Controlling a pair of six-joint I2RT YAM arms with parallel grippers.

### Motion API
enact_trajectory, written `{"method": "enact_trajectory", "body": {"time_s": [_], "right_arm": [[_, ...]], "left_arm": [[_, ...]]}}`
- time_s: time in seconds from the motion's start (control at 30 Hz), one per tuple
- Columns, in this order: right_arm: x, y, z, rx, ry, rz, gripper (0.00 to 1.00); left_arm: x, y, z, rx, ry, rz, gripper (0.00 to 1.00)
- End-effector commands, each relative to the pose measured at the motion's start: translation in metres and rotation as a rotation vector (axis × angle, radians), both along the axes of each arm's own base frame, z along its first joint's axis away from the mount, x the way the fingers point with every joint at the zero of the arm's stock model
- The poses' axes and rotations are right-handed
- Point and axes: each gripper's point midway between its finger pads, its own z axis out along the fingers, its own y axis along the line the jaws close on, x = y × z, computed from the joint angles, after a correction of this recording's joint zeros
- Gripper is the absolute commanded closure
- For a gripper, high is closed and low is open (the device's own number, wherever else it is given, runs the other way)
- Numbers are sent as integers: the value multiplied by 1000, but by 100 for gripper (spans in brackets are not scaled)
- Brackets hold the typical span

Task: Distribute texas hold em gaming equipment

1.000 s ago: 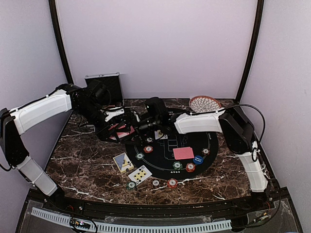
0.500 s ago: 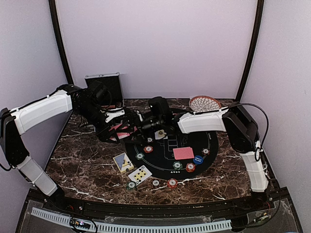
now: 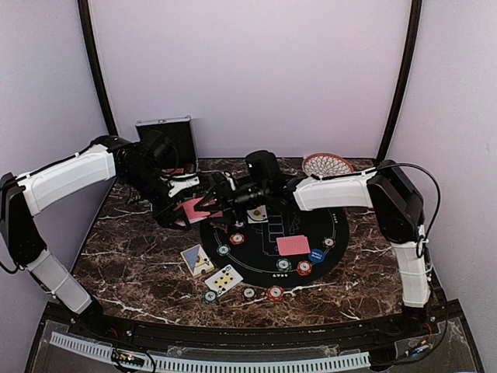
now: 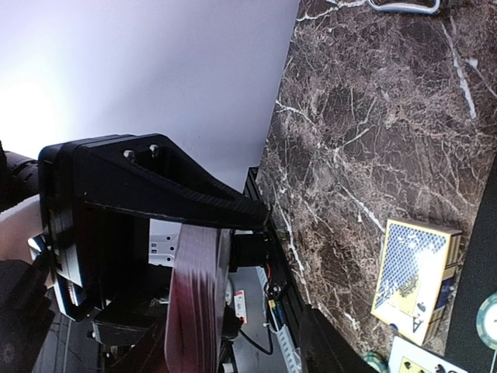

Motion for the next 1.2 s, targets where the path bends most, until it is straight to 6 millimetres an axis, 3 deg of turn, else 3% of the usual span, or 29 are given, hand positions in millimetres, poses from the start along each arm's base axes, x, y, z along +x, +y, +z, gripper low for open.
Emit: {"method": "enact_trajectory", "body": {"time_s": [0.0, 0.23, 0.53, 0.77, 0.9, 1.17], "right_arm": [[1, -12, 2, -19, 11, -12, 57], [-1, -16, 19, 12, 3, -6, 81], [-1, -25, 25, 30, 25, -11, 88], [-5, -27, 43, 117, 73, -10, 99], [-7, -29, 50, 161, 101, -9, 100], [13, -51, 57, 127, 49, -56, 100]], "left_arm": [[-2, 1, 8, -22, -18, -9, 100], [-2, 1, 6, -20, -17, -7, 100], [-2, 2, 5, -17, -19, -8, 100], [-1, 1, 4, -14, -17, -7, 100], [-1, 2, 4, -13, -18, -6, 100], [-2, 3, 3, -5, -15, -4, 100]]}}
